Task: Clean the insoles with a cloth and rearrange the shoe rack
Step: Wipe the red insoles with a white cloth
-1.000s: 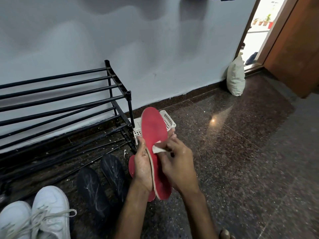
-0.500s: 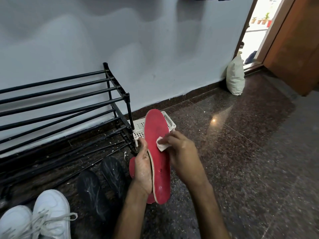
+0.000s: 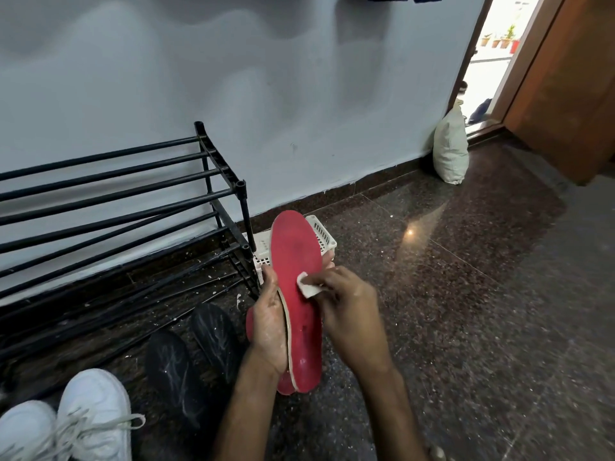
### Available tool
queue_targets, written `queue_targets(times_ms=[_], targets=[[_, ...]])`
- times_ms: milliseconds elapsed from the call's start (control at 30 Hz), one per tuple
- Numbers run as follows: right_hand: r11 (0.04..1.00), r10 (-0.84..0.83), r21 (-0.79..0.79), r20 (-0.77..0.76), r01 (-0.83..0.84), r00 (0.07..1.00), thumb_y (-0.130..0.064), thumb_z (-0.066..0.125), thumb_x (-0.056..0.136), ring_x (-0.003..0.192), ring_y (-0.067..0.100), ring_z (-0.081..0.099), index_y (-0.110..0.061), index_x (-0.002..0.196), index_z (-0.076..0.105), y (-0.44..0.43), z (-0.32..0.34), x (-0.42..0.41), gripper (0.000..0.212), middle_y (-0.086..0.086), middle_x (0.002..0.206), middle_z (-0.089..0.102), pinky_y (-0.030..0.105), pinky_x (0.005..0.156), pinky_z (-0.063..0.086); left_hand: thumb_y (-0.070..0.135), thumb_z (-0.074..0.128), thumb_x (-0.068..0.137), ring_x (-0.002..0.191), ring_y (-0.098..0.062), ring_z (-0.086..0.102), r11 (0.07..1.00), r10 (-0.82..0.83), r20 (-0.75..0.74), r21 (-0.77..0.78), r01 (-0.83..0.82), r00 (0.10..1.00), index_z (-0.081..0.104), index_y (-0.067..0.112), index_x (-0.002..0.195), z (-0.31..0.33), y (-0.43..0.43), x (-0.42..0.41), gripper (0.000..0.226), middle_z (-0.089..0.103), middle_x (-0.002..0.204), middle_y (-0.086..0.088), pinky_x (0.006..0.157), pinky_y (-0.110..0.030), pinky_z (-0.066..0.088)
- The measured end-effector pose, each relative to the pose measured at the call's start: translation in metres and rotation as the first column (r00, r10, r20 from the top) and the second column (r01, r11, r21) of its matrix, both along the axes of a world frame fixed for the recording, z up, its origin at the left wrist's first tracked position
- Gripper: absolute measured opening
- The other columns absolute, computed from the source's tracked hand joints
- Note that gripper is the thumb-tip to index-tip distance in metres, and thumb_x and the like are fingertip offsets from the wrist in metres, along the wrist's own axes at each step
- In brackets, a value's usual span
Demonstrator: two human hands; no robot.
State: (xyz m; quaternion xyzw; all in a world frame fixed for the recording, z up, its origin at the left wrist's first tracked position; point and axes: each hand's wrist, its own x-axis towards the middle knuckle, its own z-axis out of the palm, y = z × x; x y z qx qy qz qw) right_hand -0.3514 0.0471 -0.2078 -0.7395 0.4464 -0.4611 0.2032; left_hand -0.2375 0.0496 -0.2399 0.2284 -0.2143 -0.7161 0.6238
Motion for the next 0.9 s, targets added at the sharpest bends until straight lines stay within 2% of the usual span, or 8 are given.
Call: queue_targets(times_ms=[233,400,500,600,700,767,833,900], targets=[[0.933,0.257,0.26,0.001,-0.249,0.966,-0.009,0.076,0.082,0.081,0.006,0.066,-0.014,0.083,0.078,0.004,-0.009,-0.007,0.006,-0.007,0.088,0.069,0.02,0.075,0.053,0.067,0.028,0.095,0.139,-0.03,0.042,0.999,0.046,-0.092,0.007,-0.046,0.995,0.056,0.0,0.134,-0.008,-0.002,0.007,0.082,0.049,0.145,-0.019,0.119,-0.043,0.023],[0.993,-0.113,0.019,-0.121,0.116,0.986,0.003,0.064,0.077,0.078,0.01,0.063,-0.012,0.089,0.076,0.002,-0.008,0.0,0.023,-0.004,0.087,0.064,0.022,0.072,0.051,0.07,0.025,0.095,0.142,-0.03,0.037,0.999,0.041,-0.11,0.001,-0.041,0.993,0.045,0.0,0.144,-0.008,-0.004,0.004,0.087,0.043,0.151,-0.018,0.121,-0.046,0.023],[0.999,0.042,-0.02,-0.055,-0.043,0.998,0.005,0.065,0.076,0.082,0.006,0.064,-0.013,0.087,0.076,0.01,0.0,0.017,0.023,-0.006,0.09,0.066,0.021,0.079,0.052,0.07,0.026,0.094,0.137,-0.03,0.045,1.0,0.031,-0.125,0.0,-0.031,0.992,0.055,0.001,0.136,-0.004,-0.003,0.003,0.087,0.051,0.144,-0.018,0.12,-0.045,0.025],[0.921,0.287,0.282,-0.023,-0.269,0.958,-0.002,0.072,0.079,0.081,0.003,0.066,-0.018,0.083,0.077,0.017,0.01,0.014,0.018,-0.008,0.088,0.071,0.019,0.079,0.053,0.067,0.03,0.096,0.137,-0.032,0.045,0.994,0.109,-0.144,-0.008,-0.111,0.984,0.061,0.004,0.132,-0.006,-0.003,0.011,0.079,0.051,0.144,-0.019,0.12,-0.046,0.025],[0.838,0.295,0.536,-0.286,-0.103,0.912,-0.01,0.077,0.079,0.071,-0.001,0.065,-0.021,0.081,0.075,0.012,0.013,-0.015,0.011,-0.009,0.083,0.072,0.022,0.072,0.056,0.062,0.031,0.098,0.142,-0.036,0.035,0.988,0.136,-0.136,-0.052,-0.144,0.981,0.043,0.008,0.147,-0.006,-0.003,0.015,0.075,0.039,0.152,-0.022,0.122,-0.05,0.014],[0.897,0.091,0.438,-0.317,0.061,0.944,-0.008,0.074,0.081,0.072,-0.004,0.063,-0.024,0.084,0.075,0.008,0.017,-0.033,0.016,-0.012,0.085,0.07,0.015,0.068,0.052,0.062,0.029,0.098,0.143,-0.036,0.034,0.988,0.144,-0.109,-0.048,-0.15,0.984,0.033,0.01,0.152,-0.01,-0.005,0.018,0.075,0.037,0.153,-0.022,0.122,-0.051,0.013],[0.957,-0.105,0.26,-0.095,0.126,0.99,-0.004,0.072,0.083,0.076,-0.005,0.063,-0.019,0.089,0.075,0.004,0.023,-0.033,0.017,-0.012,0.09,0.069,0.007,0.066,0.048,0.063,0.028,0.098,0.139,-0.035,0.041,0.989,0.145,-0.092,-0.024,-0.148,0.985,0.035,0.01,0.151,-0.011,-0.005,0.018,0.075,0.039,0.152,-0.021,0.12,-0.049,0.023],[0.985,-0.079,0.159,0.02,0.075,0.997,-0.003,0.072,0.082,0.081,-0.005,0.064,-0.017,0.093,0.076,0.001,0.025,-0.015,0.018,-0.012,0.092,0.07,0.006,0.071,0.048,0.067,0.027,0.097,0.131,-0.03,0.052,0.994,0.106,-0.08,-0.008,-0.107,0.991,0.047,0.006,0.144,-0.009,-0.004,0.013,0.079,0.045,0.149,-0.02,0.112,-0.043,0.04]])
